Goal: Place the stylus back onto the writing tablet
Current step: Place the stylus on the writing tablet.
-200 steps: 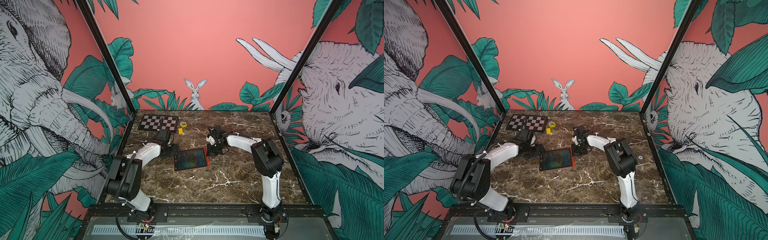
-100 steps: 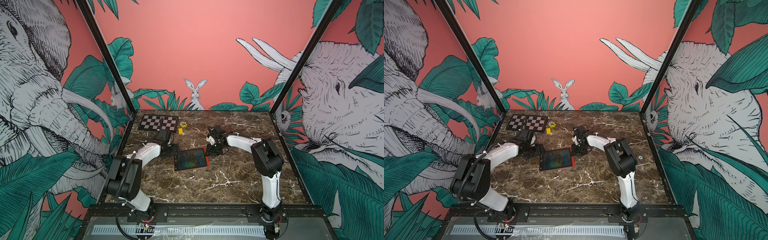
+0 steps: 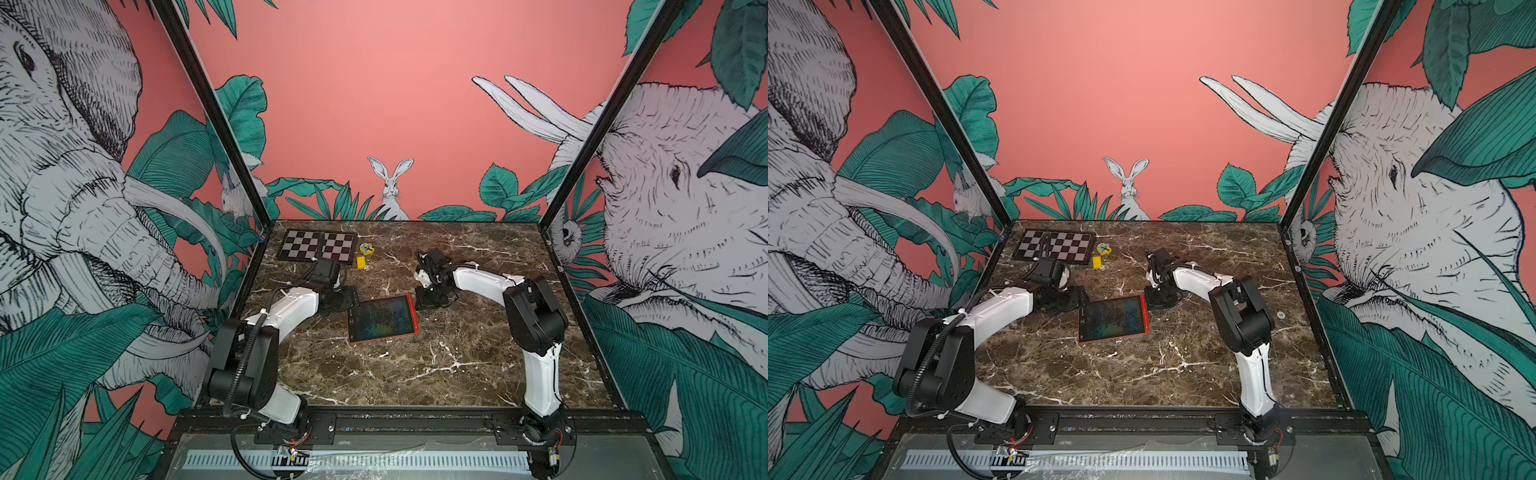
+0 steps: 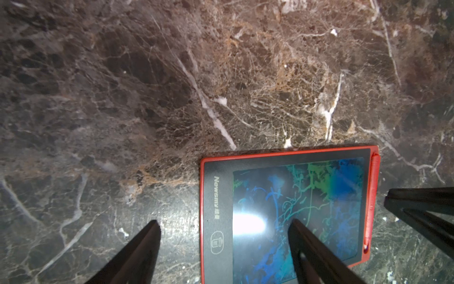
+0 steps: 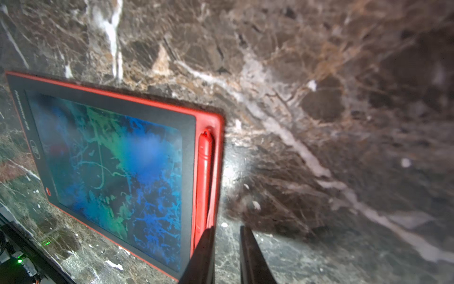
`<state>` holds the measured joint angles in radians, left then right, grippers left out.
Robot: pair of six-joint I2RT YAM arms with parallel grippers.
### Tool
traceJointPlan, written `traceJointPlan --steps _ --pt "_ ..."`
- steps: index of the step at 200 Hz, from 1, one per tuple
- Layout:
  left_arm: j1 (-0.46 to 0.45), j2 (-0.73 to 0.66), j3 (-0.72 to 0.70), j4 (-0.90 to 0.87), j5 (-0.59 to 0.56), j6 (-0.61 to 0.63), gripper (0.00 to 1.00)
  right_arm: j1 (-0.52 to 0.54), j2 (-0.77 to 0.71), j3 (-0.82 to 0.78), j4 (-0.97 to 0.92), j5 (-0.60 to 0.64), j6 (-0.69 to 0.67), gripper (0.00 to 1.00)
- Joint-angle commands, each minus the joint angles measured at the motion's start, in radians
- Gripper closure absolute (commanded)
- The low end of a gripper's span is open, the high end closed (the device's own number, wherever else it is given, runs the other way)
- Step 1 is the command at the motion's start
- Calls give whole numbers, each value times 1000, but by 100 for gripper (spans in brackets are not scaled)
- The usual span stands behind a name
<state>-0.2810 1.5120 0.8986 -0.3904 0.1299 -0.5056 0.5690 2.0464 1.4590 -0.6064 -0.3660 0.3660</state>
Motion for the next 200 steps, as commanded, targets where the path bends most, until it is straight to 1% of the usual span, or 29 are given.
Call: traceJointPlan --steps 1,62,120,152,200 --pt "-6 -35 -16 -5 -19 -1 16 6 3 27 -41 26 -25 81" --pt "-6 -29 -11 -2 -13 -4 16 6 17 43 -42 3 -27 92" --pt "-5 -26 -7 1 -12 -7 16 17 37 81 -57 -9 -39 99" --pt "-6 -26 -4 1 -11 -6 16 29 55 96 -65 -3 -43 100" --pt "-6 -23 -4 -1 -11 -4 16 48 77 130 -107 40 -64 100"
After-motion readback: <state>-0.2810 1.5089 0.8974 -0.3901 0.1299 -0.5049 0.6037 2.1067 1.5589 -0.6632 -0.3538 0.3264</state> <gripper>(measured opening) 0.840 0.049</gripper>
